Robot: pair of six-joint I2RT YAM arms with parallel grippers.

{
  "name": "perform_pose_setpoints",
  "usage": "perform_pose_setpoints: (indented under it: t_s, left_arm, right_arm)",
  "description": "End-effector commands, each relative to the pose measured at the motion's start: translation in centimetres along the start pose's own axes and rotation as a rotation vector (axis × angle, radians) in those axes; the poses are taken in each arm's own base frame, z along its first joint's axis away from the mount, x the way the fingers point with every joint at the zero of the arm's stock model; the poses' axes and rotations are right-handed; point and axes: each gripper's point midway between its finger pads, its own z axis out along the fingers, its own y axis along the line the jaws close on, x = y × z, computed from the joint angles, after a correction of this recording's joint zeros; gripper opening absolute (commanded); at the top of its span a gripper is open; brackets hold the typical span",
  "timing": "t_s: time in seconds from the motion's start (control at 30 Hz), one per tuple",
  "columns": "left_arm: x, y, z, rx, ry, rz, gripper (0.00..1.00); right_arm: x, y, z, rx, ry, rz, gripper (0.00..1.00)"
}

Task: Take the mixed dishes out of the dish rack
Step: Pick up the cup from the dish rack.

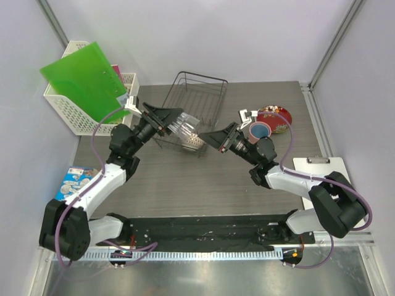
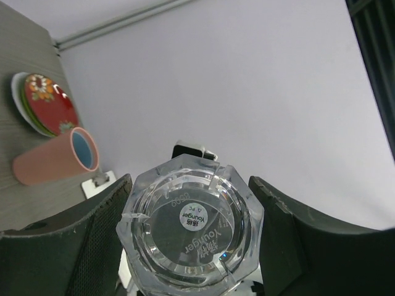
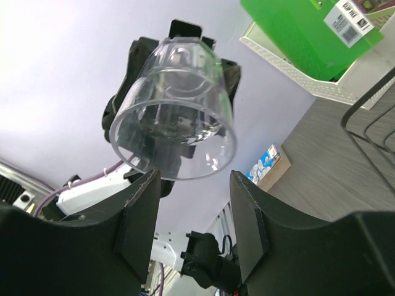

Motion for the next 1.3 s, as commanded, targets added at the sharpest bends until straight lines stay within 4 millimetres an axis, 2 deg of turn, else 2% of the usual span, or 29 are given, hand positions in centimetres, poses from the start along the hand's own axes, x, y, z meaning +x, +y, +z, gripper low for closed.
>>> perform_pose_setpoints:
  t_s: [0.0,0.17,0.3,0.43,0.6,0.77,0.87,0.9,1.03,1.1,1.13,1.17,1.2,1.23,1.27]
  left_arm:
    - [0.2,-4.4,-0.4,0.214,0.037,-0.009,0.00]
    - [0.4,-3.1,-0.1,0.186,0.044,-0.012,0.00]
    - [0.7,-2.3,-0.3,0.169,0.047,-0.020,0.00]
    - [0.8,-2.1,-0.7,0.164,0.038,-0.018,0.00]
    - [0.7,-2.4,-0.8,0.159,0.032,0.009,0.00]
    - [1.5,-2.5,-0.8,0.159,0.073,0.004,0.00]
    - [1.9,-1.5,-1.0,0.140,0.081,-0.004,0.00]
    - [2.1,-1.2,-1.3,0.133,0.081,-0.006,0.00]
    - [2.3,-0.5,-1.7,0.107,0.081,0.015,0.00]
    - [2.1,-0.4,-1.6,0.083,0.071,0.065,0.10]
    - [2.3,0.3,-1.7,0.030,0.083,0.068,0.16]
    - [1.6,-0.6,-1.5,0.027,0.075,0.103,0.30]
    - [1.2,-0.6,-1.4,0.010,0.065,0.175,0.40]
    - [1.0,0.6,-1.7,-0.081,0.067,0.170,0.63]
    - [0.0,-0.8,-1.2,-0.087,0.046,0.213,0.73]
  right_arm:
    - [-0.6,2.9,1.5,-0.081,-0.002,-0.121,0.54]
    - [-0.5,1.5,2.4,-0.042,0.005,-0.131,0.54]
    - [-1.2,0.1,3.1,0.010,-0.031,-0.161,0.54]
    - [-0.8,-2.3,3.7,0.102,-0.027,-0.199,0.54]
    - [0.1,-2.4,4.3,0.095,-0.002,-0.193,0.54]
    - [-0.2,-2.3,5.1,0.089,-0.009,-0.200,0.53]
    - [-0.3,-2.2,6.0,0.079,0.000,-0.191,0.37]
    - [-0.1,-2.5,6.2,0.082,0.008,-0.185,0.24]
    - [-0.3,-2.3,6.4,0.088,0.009,-0.182,0.06]
    - [-0.5,-2.2,6.1,0.100,0.004,-0.191,0.01]
    - [-0.7,-1.8,5.8,0.106,0.003,-0.198,0.01]
    - [-0.7,-1.7,5.5,0.117,0.002,-0.203,0.01]
    - [-0.7,-2.3,5.2,0.154,0.008,-0.215,0.01]
    - [-1.3,-0.9,4.8,0.145,-0.007,-0.232,0.01]
    - [-1.5,-0.6,4.5,0.160,-0.008,-0.247,0.01]
